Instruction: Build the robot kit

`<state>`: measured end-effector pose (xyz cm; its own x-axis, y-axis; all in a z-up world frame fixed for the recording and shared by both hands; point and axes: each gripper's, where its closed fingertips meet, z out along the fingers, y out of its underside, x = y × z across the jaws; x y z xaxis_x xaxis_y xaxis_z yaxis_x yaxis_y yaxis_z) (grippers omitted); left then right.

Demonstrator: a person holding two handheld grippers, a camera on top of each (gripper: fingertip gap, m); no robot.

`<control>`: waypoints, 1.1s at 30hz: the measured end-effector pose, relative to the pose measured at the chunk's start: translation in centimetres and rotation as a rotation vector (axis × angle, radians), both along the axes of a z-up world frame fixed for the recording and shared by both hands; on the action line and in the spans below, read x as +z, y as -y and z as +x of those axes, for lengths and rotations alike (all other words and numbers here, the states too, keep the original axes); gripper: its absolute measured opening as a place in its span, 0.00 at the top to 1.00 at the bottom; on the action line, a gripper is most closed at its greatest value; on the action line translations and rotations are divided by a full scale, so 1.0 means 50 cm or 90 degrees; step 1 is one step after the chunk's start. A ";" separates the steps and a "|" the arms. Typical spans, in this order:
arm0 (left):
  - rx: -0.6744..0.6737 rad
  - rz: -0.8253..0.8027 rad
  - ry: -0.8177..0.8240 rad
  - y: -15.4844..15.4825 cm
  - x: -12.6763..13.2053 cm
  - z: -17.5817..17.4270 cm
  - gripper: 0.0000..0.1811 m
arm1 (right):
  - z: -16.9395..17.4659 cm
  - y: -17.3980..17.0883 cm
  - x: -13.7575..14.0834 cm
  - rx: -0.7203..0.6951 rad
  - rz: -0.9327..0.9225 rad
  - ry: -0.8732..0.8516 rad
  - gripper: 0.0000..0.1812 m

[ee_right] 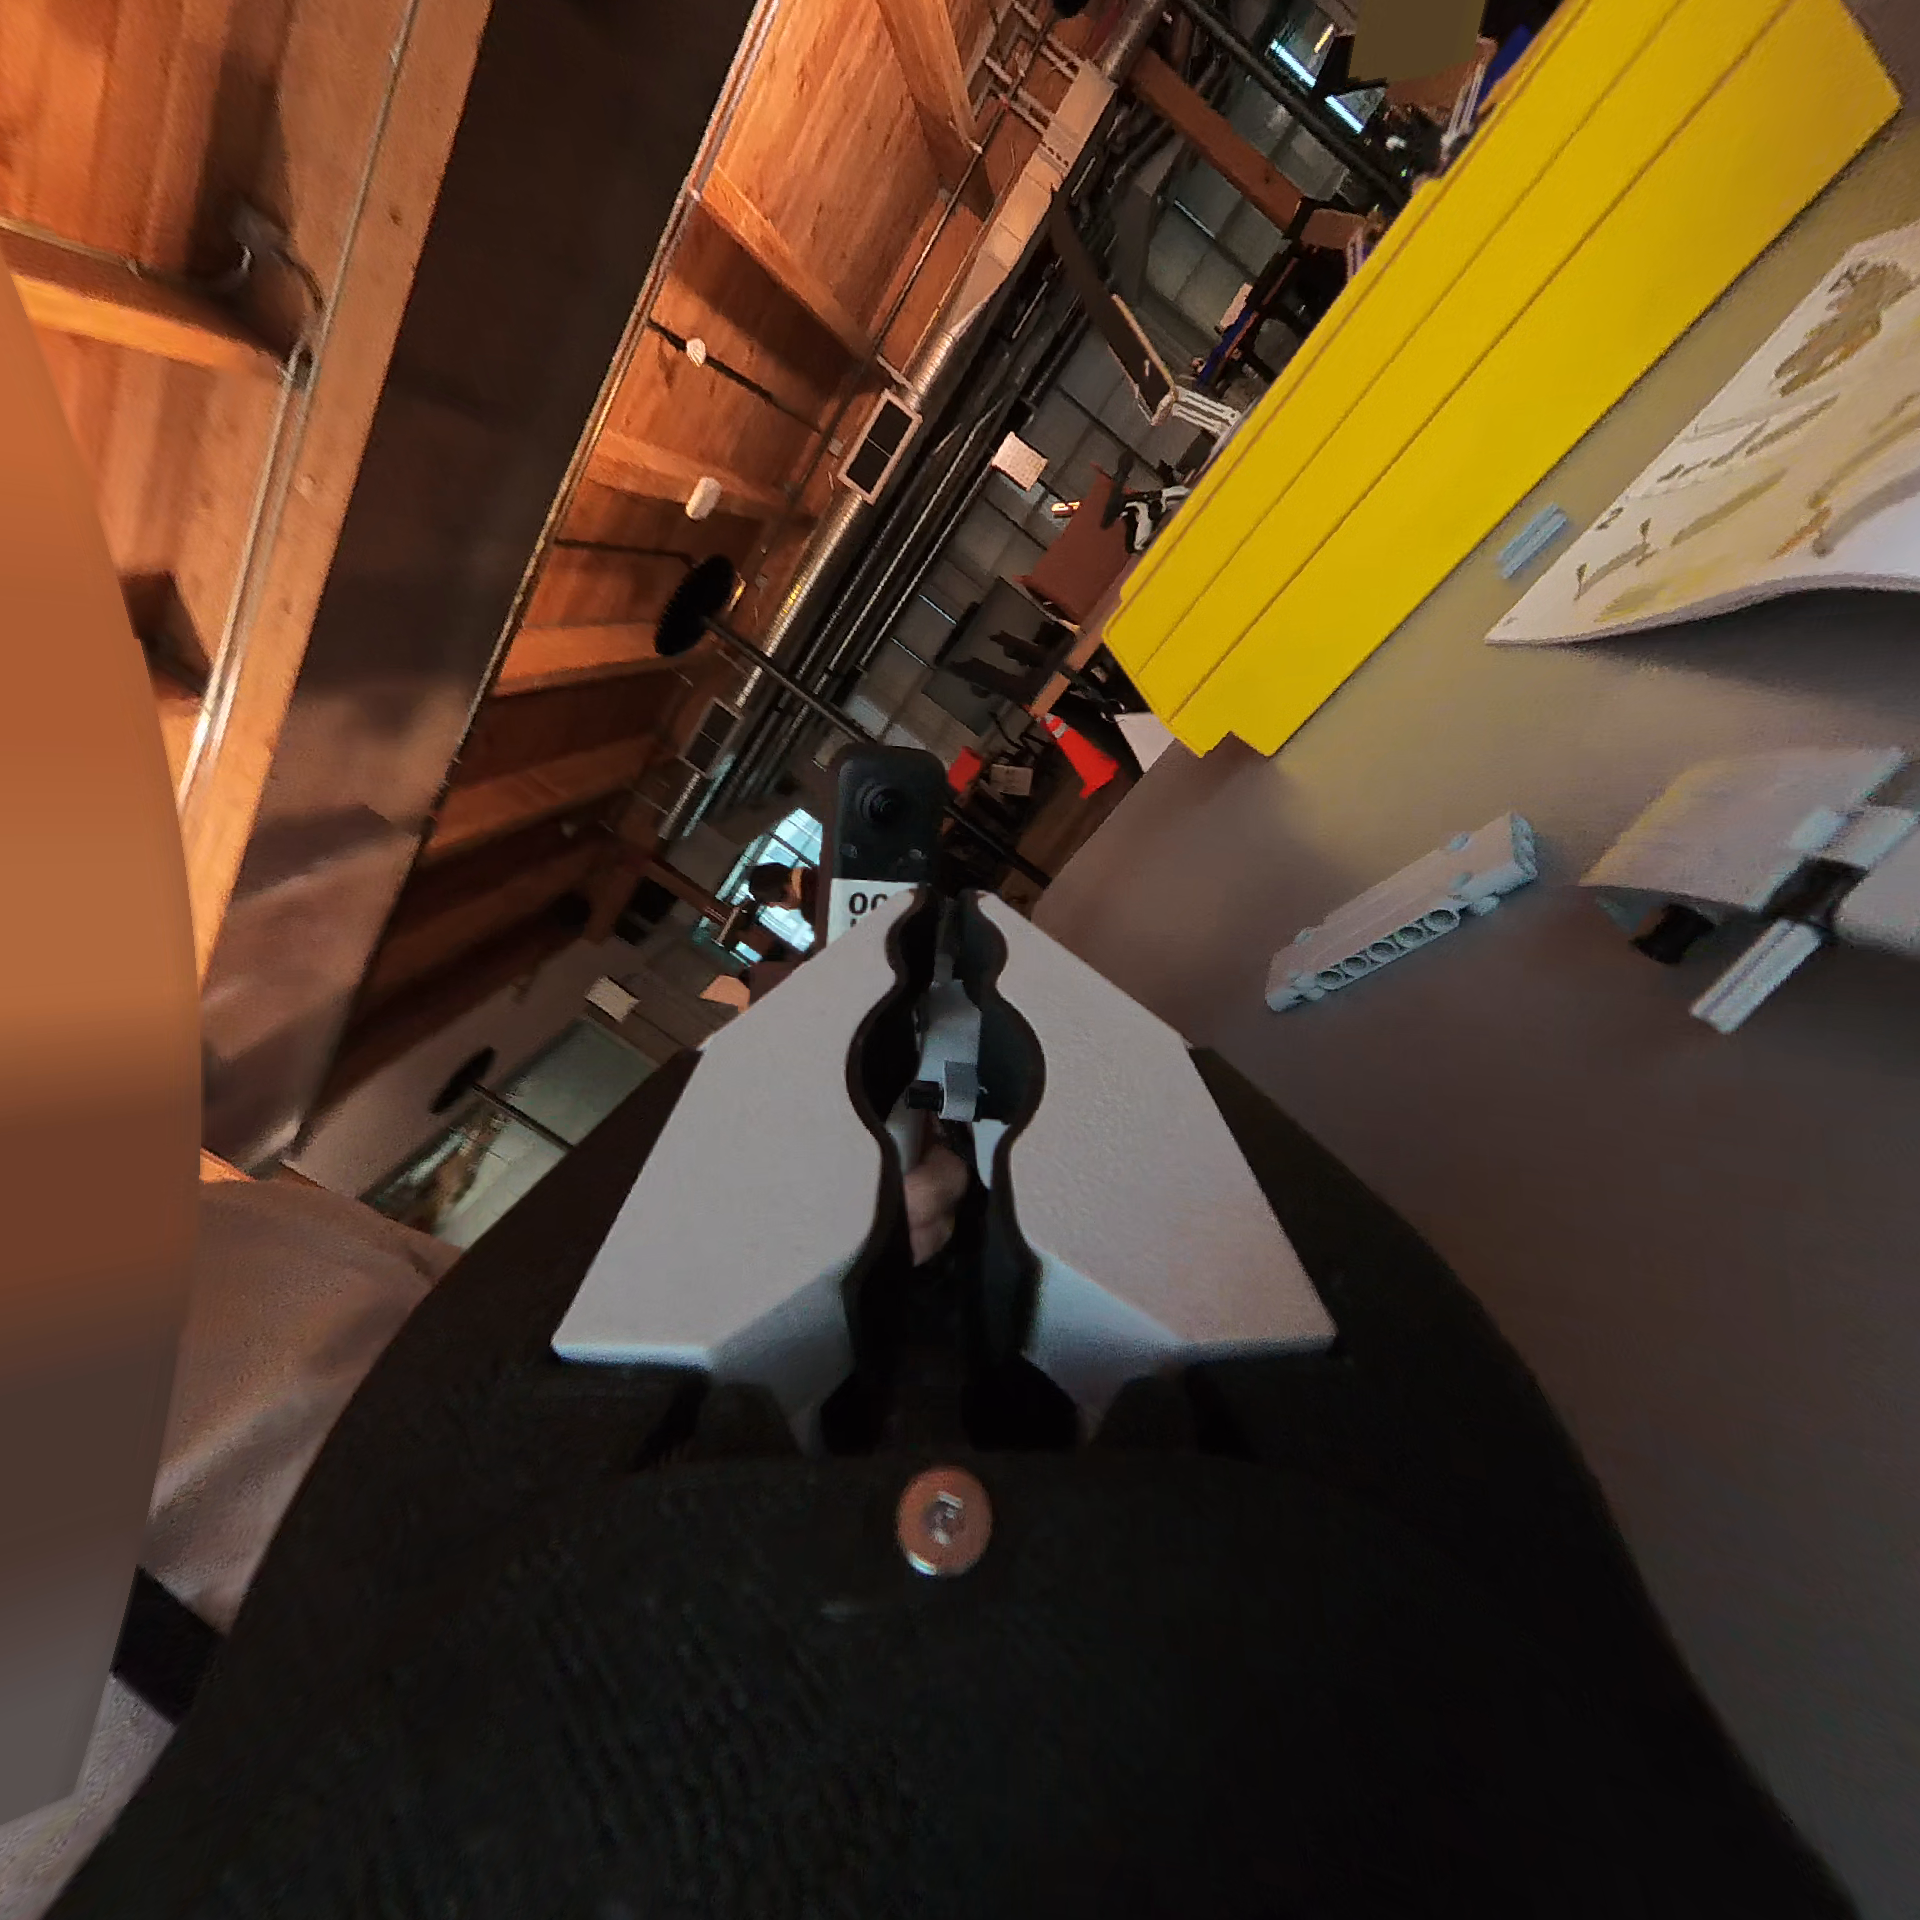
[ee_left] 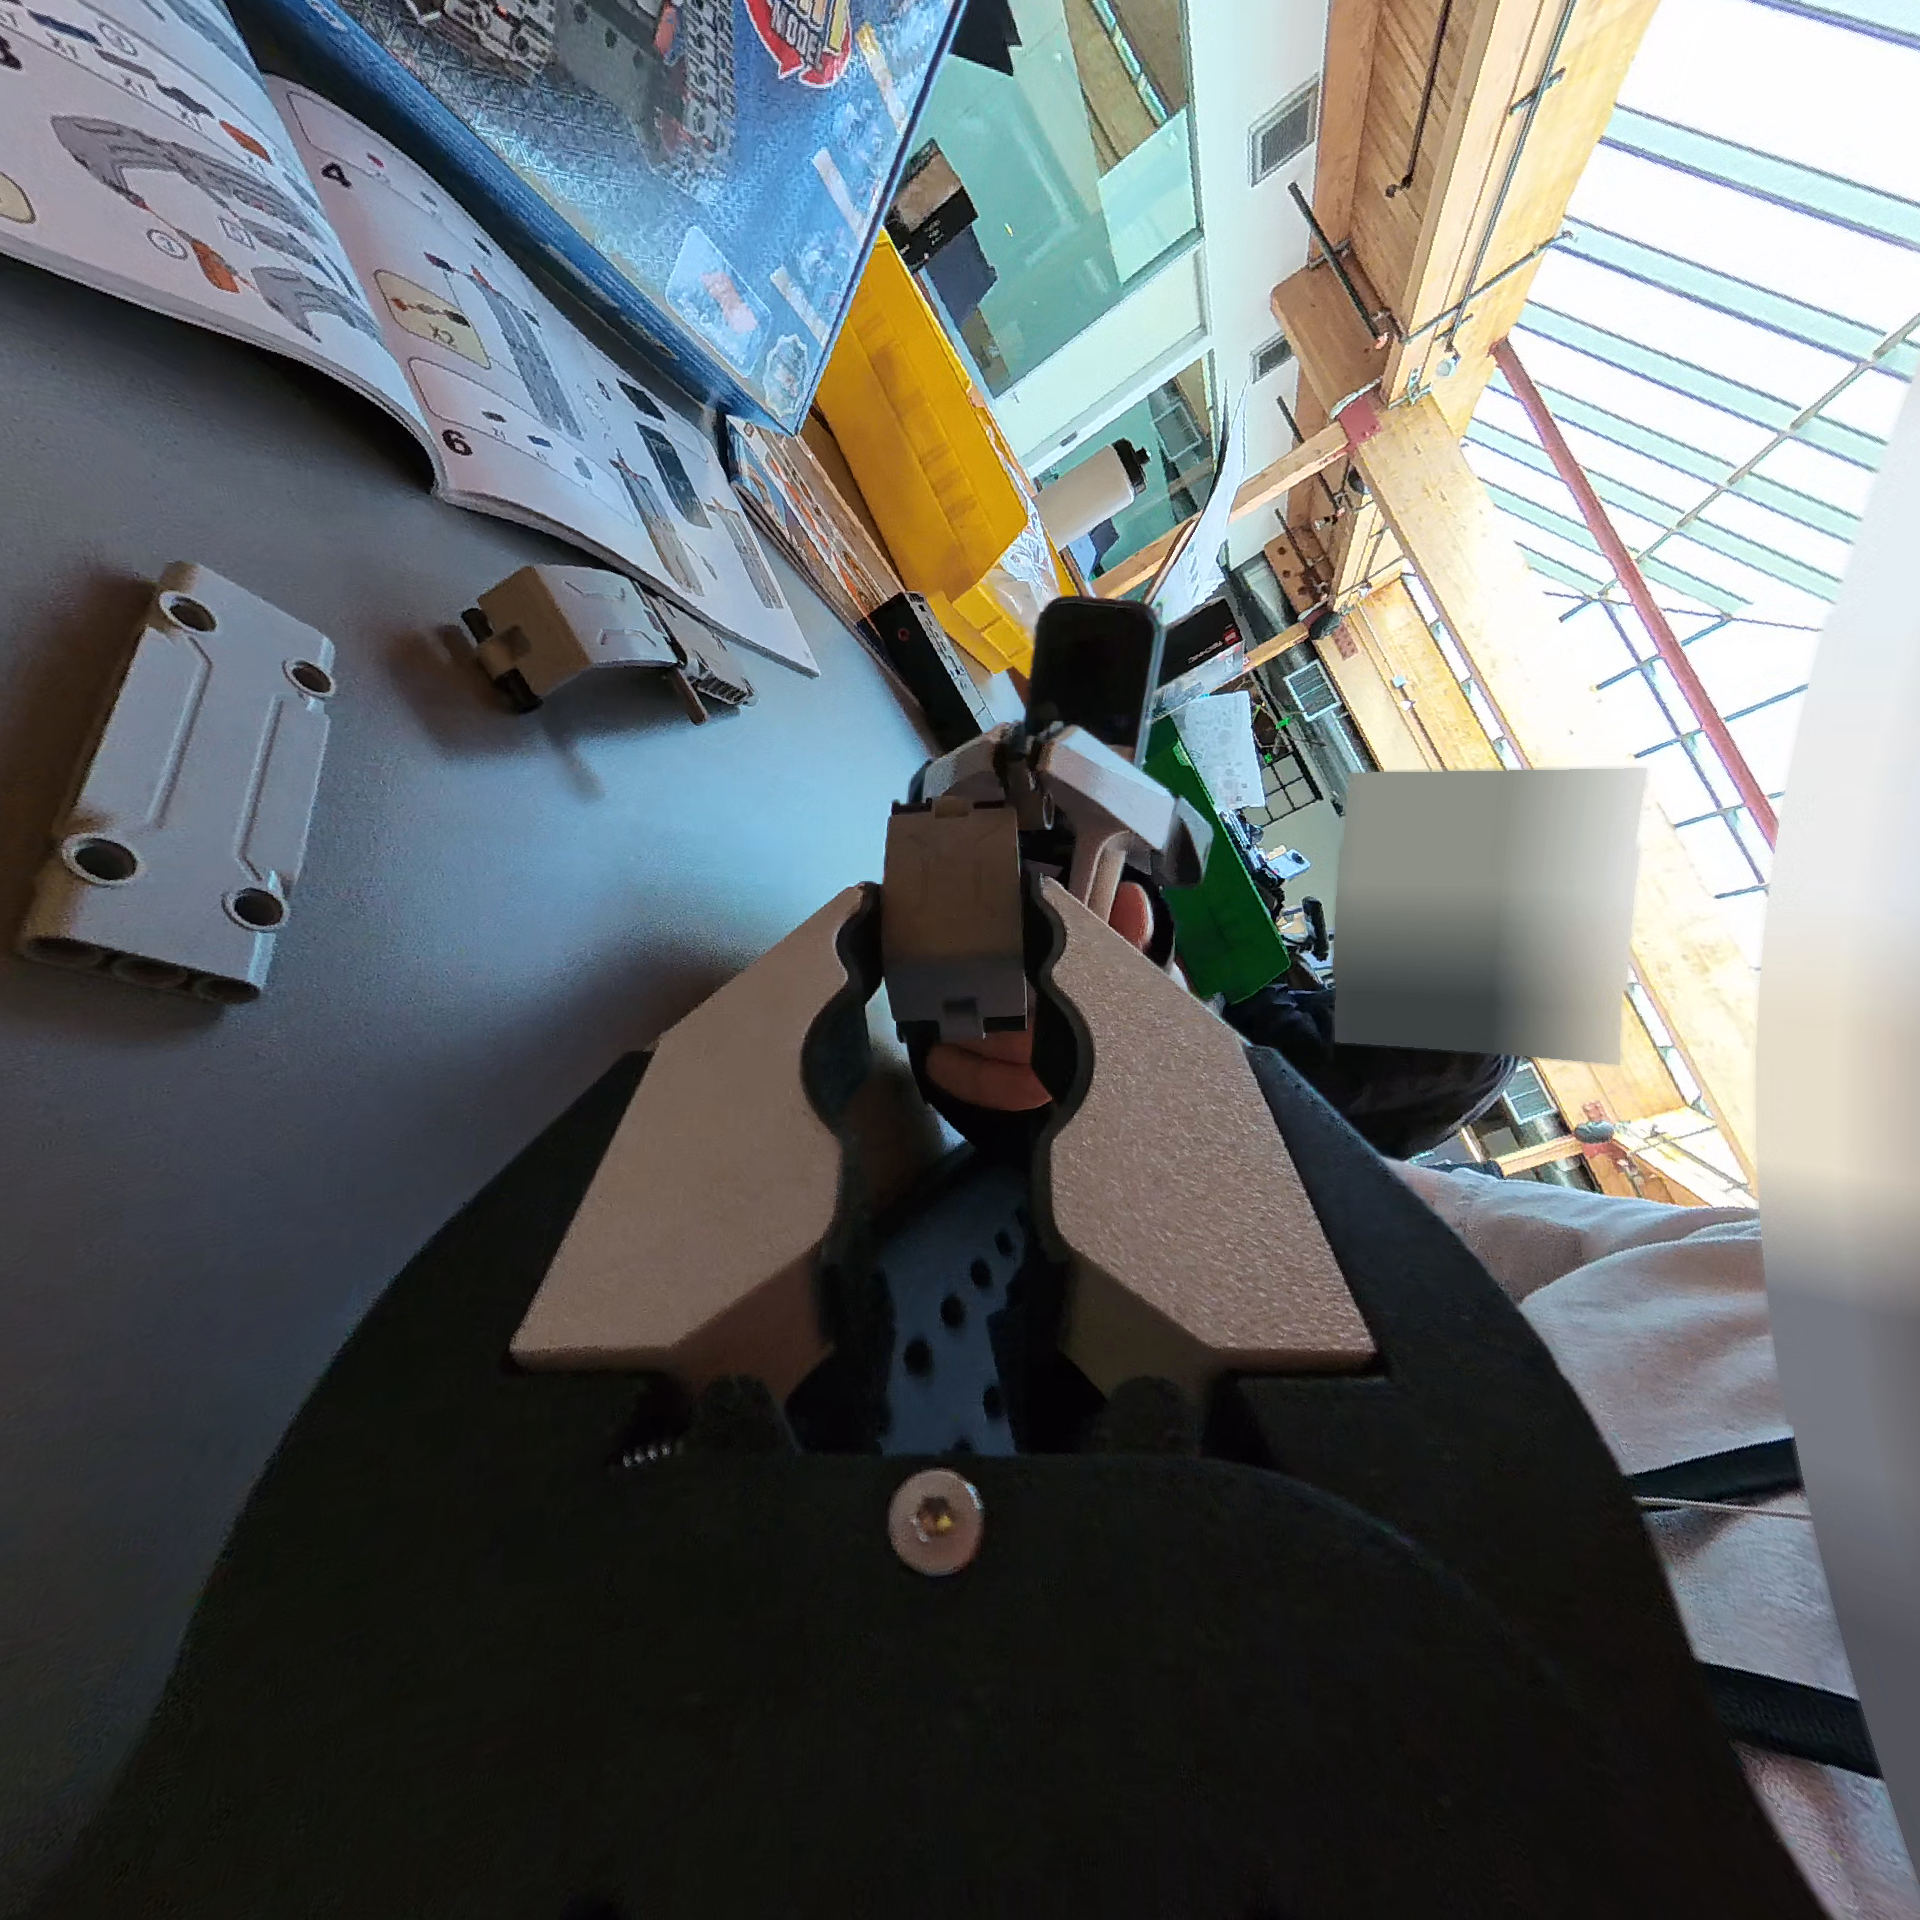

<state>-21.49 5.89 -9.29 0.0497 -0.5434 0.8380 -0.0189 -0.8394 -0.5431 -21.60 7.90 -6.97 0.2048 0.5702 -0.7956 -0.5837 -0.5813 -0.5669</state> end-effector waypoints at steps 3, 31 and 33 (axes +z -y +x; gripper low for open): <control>-0.003 -0.013 0.012 -0.001 0.003 -0.002 0.86 | -0.006 0.005 0.003 0.000 0.023 0.030 0.99; -0.025 -0.067 0.045 0.000 0.008 -0.008 0.87 | 0.005 0.011 0.002 0.034 0.004 -0.006 0.99; -0.029 -0.074 0.048 0.001 0.008 -0.007 0.86 | 0.002 0.012 0.002 0.029 0.013 0.012 0.99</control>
<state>-21.86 5.86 -8.89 -0.0382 -0.4424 0.8960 -0.0205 -0.8961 -0.4434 -21.48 7.31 -6.85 0.1922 0.5958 -0.7798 -0.5460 -0.5954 -0.5894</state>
